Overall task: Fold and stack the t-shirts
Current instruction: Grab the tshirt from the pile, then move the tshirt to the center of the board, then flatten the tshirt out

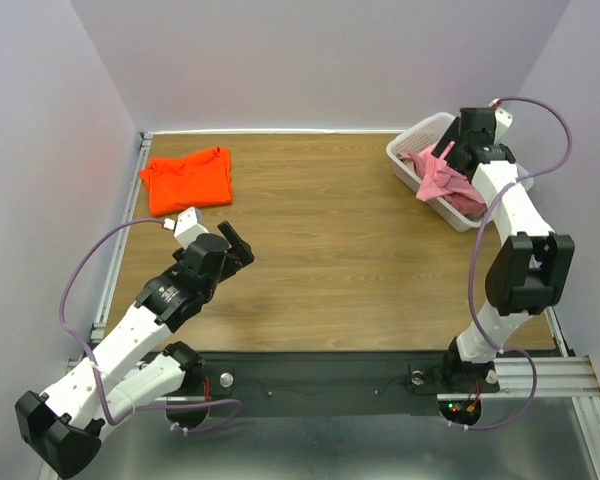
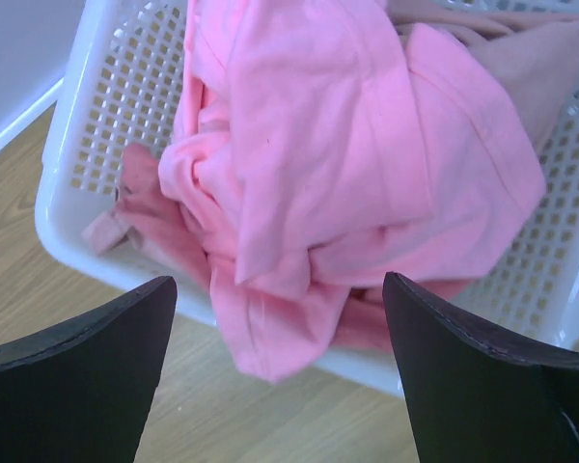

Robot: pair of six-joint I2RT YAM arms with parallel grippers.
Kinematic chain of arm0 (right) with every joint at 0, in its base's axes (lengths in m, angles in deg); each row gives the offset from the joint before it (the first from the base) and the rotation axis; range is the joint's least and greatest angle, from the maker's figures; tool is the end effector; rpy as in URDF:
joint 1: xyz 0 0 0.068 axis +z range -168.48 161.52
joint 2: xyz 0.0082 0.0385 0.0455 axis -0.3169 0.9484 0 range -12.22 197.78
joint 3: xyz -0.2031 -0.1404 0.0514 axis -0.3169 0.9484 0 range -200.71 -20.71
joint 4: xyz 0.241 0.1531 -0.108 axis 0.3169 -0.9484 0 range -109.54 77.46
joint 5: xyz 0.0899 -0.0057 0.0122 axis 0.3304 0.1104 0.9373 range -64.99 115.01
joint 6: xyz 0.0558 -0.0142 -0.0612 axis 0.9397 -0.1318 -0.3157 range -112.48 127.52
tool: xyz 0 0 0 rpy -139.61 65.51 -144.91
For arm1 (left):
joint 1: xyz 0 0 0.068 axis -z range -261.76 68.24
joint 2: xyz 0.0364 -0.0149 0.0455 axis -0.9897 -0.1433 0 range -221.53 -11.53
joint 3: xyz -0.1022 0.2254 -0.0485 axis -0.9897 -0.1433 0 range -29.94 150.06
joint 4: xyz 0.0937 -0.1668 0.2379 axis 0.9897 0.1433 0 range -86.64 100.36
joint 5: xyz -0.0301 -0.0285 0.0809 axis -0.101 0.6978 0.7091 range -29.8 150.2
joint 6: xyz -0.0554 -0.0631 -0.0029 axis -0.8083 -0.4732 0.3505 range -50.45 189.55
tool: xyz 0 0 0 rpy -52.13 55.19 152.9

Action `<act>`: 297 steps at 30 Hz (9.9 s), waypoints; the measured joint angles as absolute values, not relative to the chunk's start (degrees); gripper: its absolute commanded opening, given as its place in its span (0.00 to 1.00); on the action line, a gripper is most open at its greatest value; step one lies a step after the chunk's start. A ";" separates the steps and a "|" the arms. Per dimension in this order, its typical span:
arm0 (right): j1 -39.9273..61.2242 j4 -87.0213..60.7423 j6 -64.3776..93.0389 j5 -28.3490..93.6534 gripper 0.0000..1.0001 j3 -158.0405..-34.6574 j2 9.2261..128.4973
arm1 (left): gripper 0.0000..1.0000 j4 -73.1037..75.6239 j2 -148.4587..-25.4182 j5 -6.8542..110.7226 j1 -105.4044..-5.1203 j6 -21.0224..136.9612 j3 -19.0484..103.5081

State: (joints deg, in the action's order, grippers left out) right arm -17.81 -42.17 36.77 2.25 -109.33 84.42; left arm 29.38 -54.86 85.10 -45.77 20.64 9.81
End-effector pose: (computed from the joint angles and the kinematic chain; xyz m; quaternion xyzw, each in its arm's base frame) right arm 0.4575 -0.0231 0.2866 0.3016 0.8311 -0.0594 0.4635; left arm 0.2289 -0.1279 0.2522 -0.2027 0.8264 -0.1941 0.4882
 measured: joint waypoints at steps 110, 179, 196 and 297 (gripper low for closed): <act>-0.68 -30.13 42.72 6.77 0.00 -64.72 48.77 | 0.98 29.95 -63.15 77.52 -47.74 10.07 4.23; -0.68 -39.07 33.76 12.87 0.00 -114.30 35.02 | 0.00 41.60 -62.36 77.43 -57.47 32.38 71.05; -0.68 -42.50 27.22 13.92 0.00 -141.49 78.67 | 0.00 45.89 -105.44 58.59 -79.74 37.54 106.07; 6.54 -31.07 19.55 33.28 1.00 -108.31 97.30 | 0.98 14.48 -100.26 60.45 -20.29 4.78 23.95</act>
State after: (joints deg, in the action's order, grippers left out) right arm 6.54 -31.07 19.55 33.28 -108.31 97.30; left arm 14.48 -100.26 60.45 -20.29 4.78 23.95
